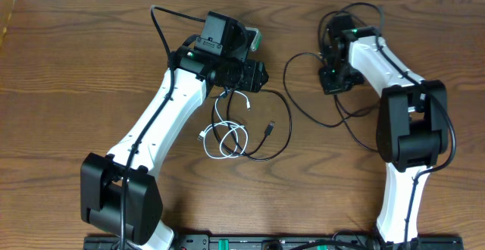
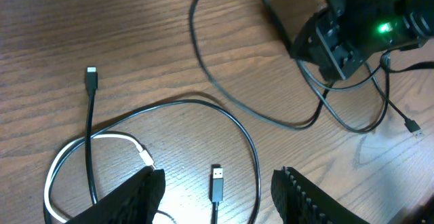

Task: Untangle cables

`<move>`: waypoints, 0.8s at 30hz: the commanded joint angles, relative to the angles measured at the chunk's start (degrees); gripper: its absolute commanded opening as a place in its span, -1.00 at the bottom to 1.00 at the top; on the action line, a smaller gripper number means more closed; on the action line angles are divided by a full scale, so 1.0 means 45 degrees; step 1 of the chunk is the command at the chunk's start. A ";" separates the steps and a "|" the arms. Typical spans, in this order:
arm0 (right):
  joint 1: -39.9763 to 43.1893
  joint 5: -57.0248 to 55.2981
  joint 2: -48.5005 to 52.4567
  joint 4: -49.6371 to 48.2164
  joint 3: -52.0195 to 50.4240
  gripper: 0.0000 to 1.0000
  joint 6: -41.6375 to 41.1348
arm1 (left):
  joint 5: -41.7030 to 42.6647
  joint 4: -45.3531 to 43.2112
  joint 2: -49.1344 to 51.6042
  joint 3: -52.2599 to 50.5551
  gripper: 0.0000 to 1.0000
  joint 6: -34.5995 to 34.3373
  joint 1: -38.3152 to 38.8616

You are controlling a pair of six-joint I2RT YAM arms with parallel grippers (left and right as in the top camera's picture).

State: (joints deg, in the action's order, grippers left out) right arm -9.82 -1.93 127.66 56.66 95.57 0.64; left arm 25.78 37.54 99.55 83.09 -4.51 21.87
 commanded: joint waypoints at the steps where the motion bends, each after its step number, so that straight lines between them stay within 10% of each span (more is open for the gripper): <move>1: 0.0899 -0.1146 0.0947 -0.0029 -0.0515 -0.98 -0.0525 | 0.0034 -0.0044 0.0087 0.0024 0.14 -0.0126 0.0175; 21: 0.1724 0.0597 0.0947 0.0325 -0.0515 -0.98 -0.0165 | 0.0029 -0.3381 0.3419 0.0010 0.14 -0.2346 0.3128; 24: 0.1719 0.0865 0.0947 0.0398 -0.0515 -0.98 0.0126 | -0.0029 -0.4376 0.3983 0.0010 -0.14 -0.2973 0.3259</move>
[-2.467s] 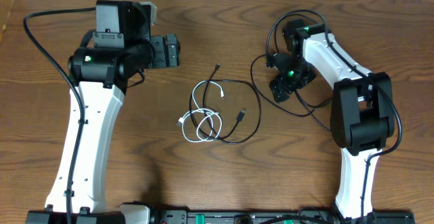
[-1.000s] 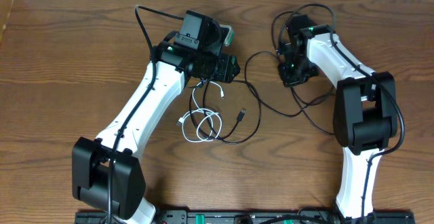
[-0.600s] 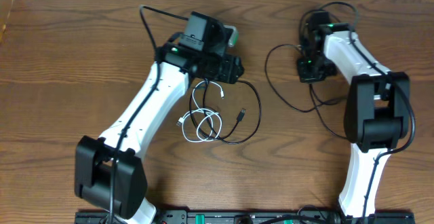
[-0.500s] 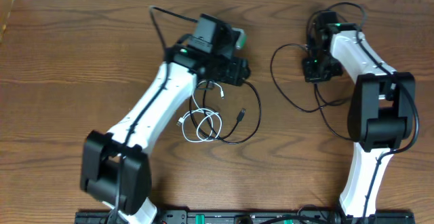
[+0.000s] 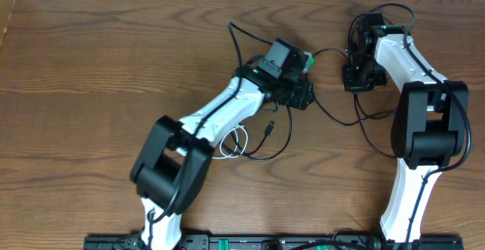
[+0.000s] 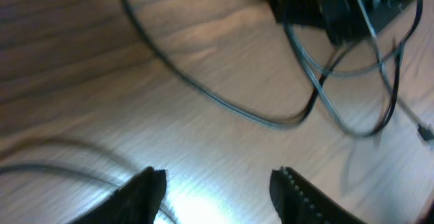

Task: Untangle cables

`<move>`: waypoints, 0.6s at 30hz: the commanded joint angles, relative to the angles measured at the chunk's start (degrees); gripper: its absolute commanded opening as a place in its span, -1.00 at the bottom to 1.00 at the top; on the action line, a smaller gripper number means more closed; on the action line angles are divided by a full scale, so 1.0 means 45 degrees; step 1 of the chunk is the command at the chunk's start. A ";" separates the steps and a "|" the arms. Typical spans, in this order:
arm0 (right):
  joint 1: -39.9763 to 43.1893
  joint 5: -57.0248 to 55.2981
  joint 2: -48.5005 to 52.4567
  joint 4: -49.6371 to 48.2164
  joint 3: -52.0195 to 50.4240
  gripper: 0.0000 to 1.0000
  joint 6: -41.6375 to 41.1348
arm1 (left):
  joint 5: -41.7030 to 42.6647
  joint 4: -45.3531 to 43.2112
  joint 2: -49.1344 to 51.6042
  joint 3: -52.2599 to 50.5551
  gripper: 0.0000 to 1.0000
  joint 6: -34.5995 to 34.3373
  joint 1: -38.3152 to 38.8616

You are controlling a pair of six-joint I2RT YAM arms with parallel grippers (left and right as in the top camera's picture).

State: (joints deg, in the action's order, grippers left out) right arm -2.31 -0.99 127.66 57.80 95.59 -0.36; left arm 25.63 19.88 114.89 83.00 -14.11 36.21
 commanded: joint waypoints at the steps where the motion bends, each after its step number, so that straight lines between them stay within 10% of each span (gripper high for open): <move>1: 0.0039 0.0758 0.0947 0.0160 -0.0520 -0.98 0.0413 | -0.0219 -0.0753 0.0743 0.0029 -0.35 -0.1180 0.0083; 3: 0.0024 0.0894 0.0947 0.0170 -0.0520 -0.98 0.0437 | -0.0903 -0.1287 0.1049 0.0029 -0.85 -0.1719 0.0083; 18: -0.0214 0.1360 0.0947 0.0253 -0.0520 -0.98 0.0481 | -0.3619 -0.3405 0.2497 0.0034 -0.85 -0.4381 0.0107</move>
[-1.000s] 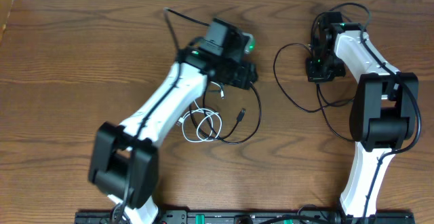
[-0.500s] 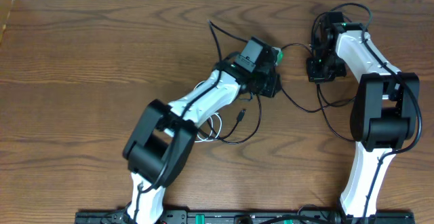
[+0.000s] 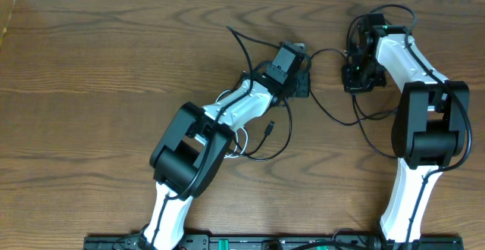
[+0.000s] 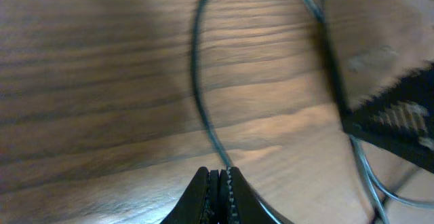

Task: Untangle cables

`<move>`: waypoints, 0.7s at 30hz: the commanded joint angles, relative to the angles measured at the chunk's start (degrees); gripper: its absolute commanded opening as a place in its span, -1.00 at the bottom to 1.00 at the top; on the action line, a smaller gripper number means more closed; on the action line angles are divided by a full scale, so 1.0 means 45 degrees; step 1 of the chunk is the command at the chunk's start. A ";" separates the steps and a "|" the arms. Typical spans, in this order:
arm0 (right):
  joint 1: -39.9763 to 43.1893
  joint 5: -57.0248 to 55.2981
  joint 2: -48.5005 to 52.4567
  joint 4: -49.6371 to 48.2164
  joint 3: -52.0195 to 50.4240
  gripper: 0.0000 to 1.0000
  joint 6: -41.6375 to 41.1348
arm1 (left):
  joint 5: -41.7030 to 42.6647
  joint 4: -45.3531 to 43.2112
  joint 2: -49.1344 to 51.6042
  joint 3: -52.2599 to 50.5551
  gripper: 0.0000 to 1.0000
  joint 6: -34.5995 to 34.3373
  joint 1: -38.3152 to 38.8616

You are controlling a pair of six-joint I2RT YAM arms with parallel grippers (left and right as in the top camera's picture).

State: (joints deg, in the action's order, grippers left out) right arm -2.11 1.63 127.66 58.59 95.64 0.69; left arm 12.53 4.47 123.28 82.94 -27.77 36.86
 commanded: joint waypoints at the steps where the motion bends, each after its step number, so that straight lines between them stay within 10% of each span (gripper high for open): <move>1: -0.0272 0.0772 0.0947 0.0097 -0.0529 -0.99 0.0253 | -0.0709 0.0019 0.0709 0.0044 -0.85 -0.1598 -0.0039; 21: -0.0923 0.5610 0.0947 0.1059 -0.0529 -0.62 0.3857 | -0.0607 -0.0112 0.1132 0.0049 -0.85 -0.2336 -0.0029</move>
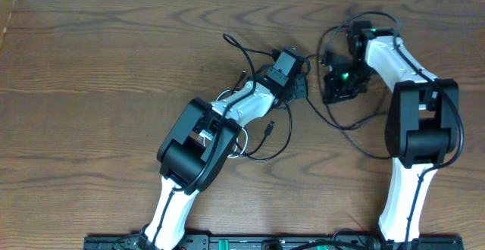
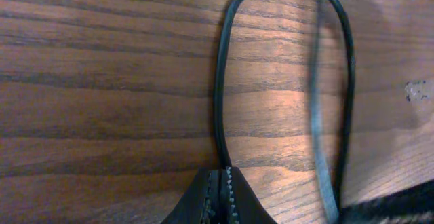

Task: Untangle cables

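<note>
My left gripper (image 1: 295,85) (image 2: 220,175) is shut on a thin black cable (image 2: 220,95) at mid table. In the left wrist view the cable rises from the jaws and bends into a narrow loop over the wood. Overhead, the black cable (image 1: 289,132) curves down past a black USB plug (image 1: 270,127). A coiled white cable (image 1: 243,139) peeks out beside the left arm, mostly hidden under it. The right gripper (image 1: 336,89) sits just right of the left one, with black cable strands around it. Its jaws do not show.
The wooden table (image 1: 91,91) stretches wide to the left. More black cable loops trail below and right of the right gripper (image 1: 356,121). The two grippers are close together at the upper middle. A black rail (image 1: 250,242) runs along the front edge.
The right gripper has moved left, closer to the left one. The left gripper stays shut on the black cable, which now shows a narrower, slacker loop in the wrist view.
At first the left gripper was open above the tangle of white and black cables. It then stood open further right, near the cable by the right gripper. After that it was shut on the black cable, and it still holds it.
</note>
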`<move>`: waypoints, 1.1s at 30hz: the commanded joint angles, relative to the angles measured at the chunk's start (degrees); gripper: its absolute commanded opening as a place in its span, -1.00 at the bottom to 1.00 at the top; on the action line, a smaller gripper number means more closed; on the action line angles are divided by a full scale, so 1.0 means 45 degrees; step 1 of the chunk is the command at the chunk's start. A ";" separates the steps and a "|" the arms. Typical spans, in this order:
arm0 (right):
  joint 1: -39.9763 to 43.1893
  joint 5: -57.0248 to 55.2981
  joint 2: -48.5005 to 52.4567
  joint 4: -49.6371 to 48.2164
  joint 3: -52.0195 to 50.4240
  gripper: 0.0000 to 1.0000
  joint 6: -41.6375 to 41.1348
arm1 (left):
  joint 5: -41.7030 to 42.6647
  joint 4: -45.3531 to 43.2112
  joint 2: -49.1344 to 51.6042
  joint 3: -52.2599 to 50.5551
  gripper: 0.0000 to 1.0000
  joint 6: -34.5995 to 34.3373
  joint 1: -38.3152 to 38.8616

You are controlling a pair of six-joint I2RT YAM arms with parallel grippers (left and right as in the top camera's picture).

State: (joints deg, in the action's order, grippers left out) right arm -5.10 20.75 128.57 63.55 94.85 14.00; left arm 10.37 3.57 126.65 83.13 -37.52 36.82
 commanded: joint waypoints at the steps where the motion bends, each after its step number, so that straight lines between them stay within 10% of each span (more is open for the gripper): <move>1: -0.0282 0.1520 0.0743 -0.0019 -0.0355 -0.56 0.0903 | -0.0126 0.0087 0.0384 0.0005 -0.85 -0.0170 -0.0019; 13: -0.0481 0.3094 0.0743 0.0355 -0.0359 0.24 0.1797 | -0.0126 0.0083 0.0384 0.0005 -0.85 -0.0223 -0.0034; 33: -0.2152 -0.1073 0.0743 -0.3133 -0.2273 0.19 -0.4197 | 0.0500 0.0078 0.0384 0.0005 -0.85 -0.0408 -0.0452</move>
State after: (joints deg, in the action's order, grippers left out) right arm -12.45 25.45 124.77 50.83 88.42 -1.39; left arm 8.88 3.57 126.65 83.13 -39.20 33.12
